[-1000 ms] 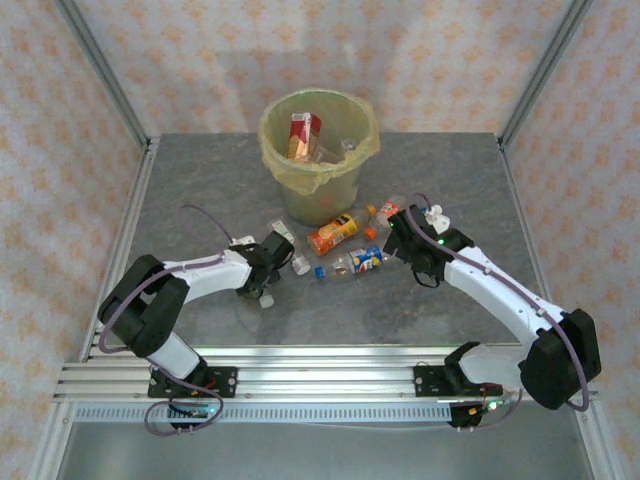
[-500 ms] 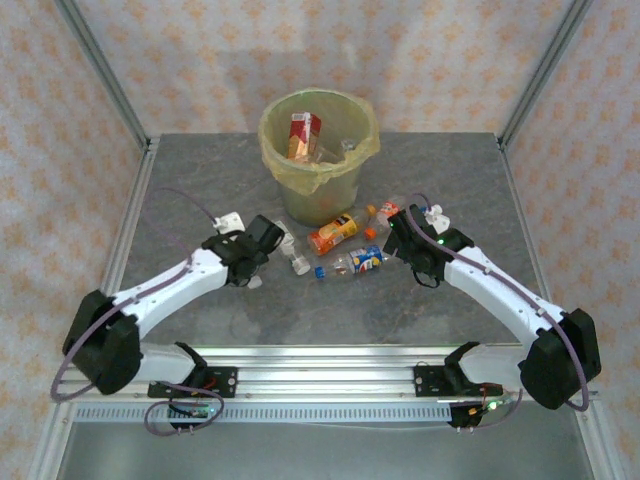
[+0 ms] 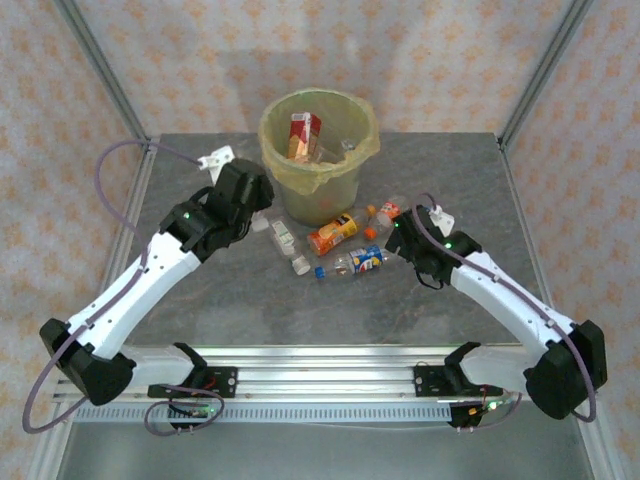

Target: Put the plastic bottles in the bin

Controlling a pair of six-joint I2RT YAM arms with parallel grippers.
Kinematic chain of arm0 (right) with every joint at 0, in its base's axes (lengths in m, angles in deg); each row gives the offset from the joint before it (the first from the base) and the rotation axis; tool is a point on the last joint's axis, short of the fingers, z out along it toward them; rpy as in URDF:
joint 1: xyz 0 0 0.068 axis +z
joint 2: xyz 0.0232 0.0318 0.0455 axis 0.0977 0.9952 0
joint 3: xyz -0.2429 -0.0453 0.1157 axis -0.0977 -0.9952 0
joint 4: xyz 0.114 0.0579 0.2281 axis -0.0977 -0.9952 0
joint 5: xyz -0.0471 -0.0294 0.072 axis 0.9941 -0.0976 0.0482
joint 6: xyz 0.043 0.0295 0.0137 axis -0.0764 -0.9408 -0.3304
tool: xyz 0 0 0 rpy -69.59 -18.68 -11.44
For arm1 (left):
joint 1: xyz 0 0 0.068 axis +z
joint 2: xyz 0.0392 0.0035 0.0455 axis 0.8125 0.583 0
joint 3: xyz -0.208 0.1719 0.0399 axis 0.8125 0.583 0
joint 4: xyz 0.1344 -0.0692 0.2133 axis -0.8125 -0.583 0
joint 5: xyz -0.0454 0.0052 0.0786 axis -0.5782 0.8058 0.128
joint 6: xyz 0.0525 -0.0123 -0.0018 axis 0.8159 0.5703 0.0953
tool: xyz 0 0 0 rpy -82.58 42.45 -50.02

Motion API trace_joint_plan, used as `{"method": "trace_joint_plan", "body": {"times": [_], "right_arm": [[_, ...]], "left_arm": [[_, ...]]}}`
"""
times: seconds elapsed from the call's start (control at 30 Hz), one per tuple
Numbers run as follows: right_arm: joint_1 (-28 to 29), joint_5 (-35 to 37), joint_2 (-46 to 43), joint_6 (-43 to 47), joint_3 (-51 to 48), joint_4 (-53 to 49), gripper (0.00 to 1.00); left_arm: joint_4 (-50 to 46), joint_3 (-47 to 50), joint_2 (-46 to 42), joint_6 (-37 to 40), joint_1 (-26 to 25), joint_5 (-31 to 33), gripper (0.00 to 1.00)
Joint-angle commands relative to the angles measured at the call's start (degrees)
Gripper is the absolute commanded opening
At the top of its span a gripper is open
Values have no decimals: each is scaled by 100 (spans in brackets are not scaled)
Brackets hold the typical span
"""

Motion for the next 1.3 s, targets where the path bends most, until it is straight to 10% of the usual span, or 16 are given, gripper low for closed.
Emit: {"method": "trace_joint_plan", "body": {"times": [0.0, 0.7, 1.27], "right_arm": [[40, 278, -214, -93, -69, -85, 99], [40, 298, -563, -167, -130, -266, 99], [40, 338, -530, -165, -192, -234, 99]], "left_arm": [[556, -757, 456, 272, 44, -403, 51], [-584, -6714, 5100, 310, 34, -1230, 52], [-673, -6973, 5815, 402, 255, -1352, 62]]}}
